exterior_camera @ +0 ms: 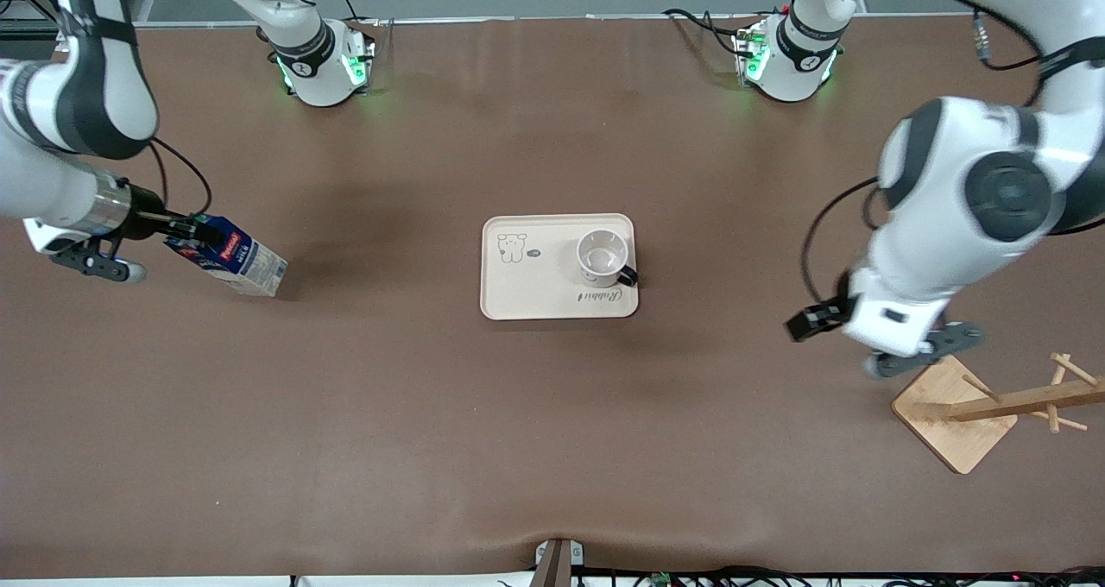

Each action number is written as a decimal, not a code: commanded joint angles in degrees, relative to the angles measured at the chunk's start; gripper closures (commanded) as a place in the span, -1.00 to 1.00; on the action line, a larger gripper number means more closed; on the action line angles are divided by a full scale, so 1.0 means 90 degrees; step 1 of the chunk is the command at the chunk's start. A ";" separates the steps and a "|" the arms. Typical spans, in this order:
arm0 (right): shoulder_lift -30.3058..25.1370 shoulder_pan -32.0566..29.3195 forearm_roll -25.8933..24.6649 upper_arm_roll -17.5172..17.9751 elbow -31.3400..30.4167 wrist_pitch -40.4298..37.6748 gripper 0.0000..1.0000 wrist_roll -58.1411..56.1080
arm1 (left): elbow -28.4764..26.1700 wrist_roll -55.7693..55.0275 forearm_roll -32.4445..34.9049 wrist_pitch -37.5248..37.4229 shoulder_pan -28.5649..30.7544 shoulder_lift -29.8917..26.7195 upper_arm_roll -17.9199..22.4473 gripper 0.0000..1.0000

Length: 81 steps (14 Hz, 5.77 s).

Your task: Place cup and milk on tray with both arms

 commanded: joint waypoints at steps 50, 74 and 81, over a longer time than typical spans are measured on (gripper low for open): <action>0.3016 0.5070 0.0613 -0.0014 0.3350 0.0285 -1.00 0.4405 | -0.0378 0.2635 -0.0552 -0.1873 0.1614 -0.2096 -0.0468 -1.00; -0.0939 0.0919 -0.0764 -0.0238 0.1417 -0.0857 -1.00 -0.0503 | -0.0329 0.2538 -0.0425 -0.1883 0.1565 -0.2008 -0.0498 -1.00; -0.0676 0.0430 -0.0735 -0.0327 0.1994 -0.0896 -1.00 -0.1074 | -0.0339 0.2567 -0.0425 -0.1883 0.1584 -0.2008 -0.0498 -1.00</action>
